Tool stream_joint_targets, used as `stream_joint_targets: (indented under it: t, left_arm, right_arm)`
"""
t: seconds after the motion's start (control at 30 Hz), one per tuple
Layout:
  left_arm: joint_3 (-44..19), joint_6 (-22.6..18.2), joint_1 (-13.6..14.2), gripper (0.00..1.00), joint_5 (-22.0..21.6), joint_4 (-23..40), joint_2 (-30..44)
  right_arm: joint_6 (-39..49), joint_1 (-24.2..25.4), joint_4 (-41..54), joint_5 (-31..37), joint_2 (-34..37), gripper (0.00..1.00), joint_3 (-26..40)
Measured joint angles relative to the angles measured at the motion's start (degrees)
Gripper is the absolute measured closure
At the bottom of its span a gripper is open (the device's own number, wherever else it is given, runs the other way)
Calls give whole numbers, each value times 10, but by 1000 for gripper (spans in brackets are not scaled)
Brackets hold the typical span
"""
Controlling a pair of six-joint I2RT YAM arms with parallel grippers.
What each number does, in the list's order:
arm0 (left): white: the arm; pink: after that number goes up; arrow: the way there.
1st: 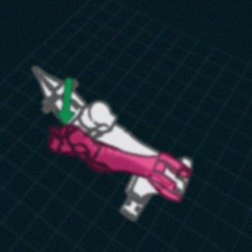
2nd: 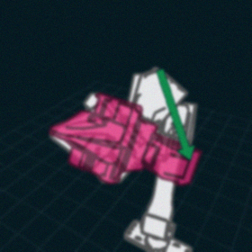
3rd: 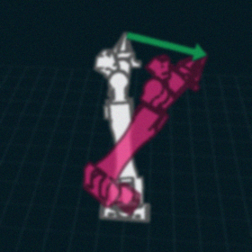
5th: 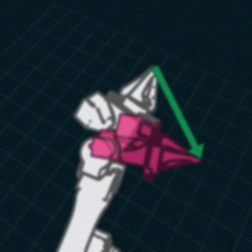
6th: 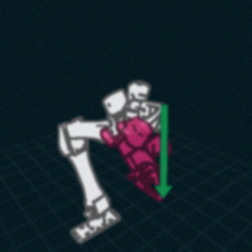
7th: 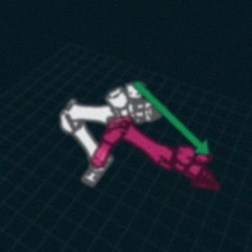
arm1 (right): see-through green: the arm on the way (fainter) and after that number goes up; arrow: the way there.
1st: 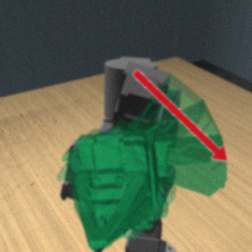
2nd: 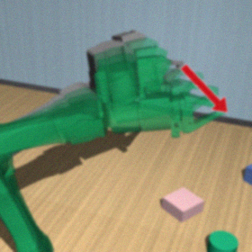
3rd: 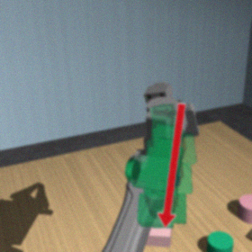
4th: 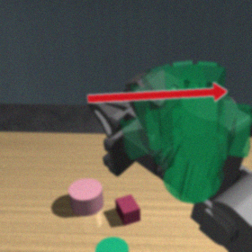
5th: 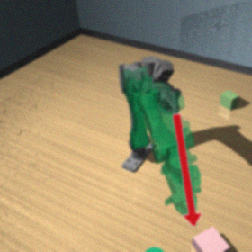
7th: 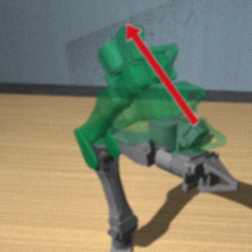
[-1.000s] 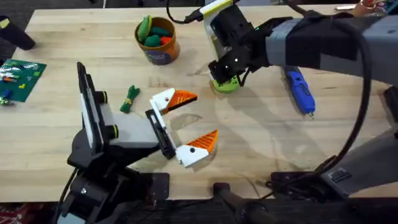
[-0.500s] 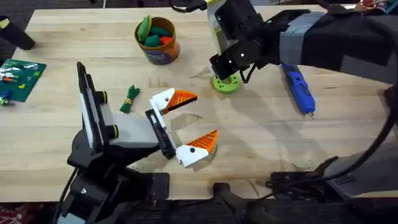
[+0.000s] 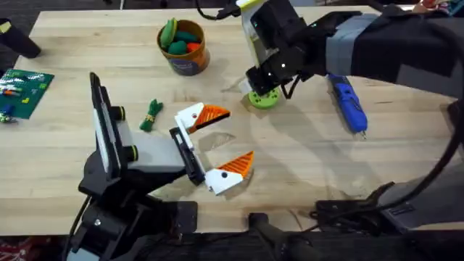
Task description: Pick up the gripper from the table and insert it into the empty holder that is missing its gripper. Then pick up a screw, insert it into the mounting hole, and use the screwdriver to tighten it. Finally, clean up the table by picking up the vegetable and placing it into the bucket.
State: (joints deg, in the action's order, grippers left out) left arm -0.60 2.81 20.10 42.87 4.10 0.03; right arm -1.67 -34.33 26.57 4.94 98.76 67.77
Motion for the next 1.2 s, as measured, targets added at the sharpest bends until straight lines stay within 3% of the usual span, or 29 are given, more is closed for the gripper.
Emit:
stream_joint_targets:
  t: [1.03, 1.1, 1.2]
  left_arm:
    - [0, 0, 0, 16, 0, 0, 0]
    - [0, 0, 0, 16, 0, 0, 0]
    - [0, 0, 0, 16, 0, 0, 0]
  right_arm:
    - [0, 0, -11, -24, 40, 640, 0]
    - [0, 0, -11, -23, 40, 712, 0]
    - [1, 1, -13, -20, 40, 959, 0]
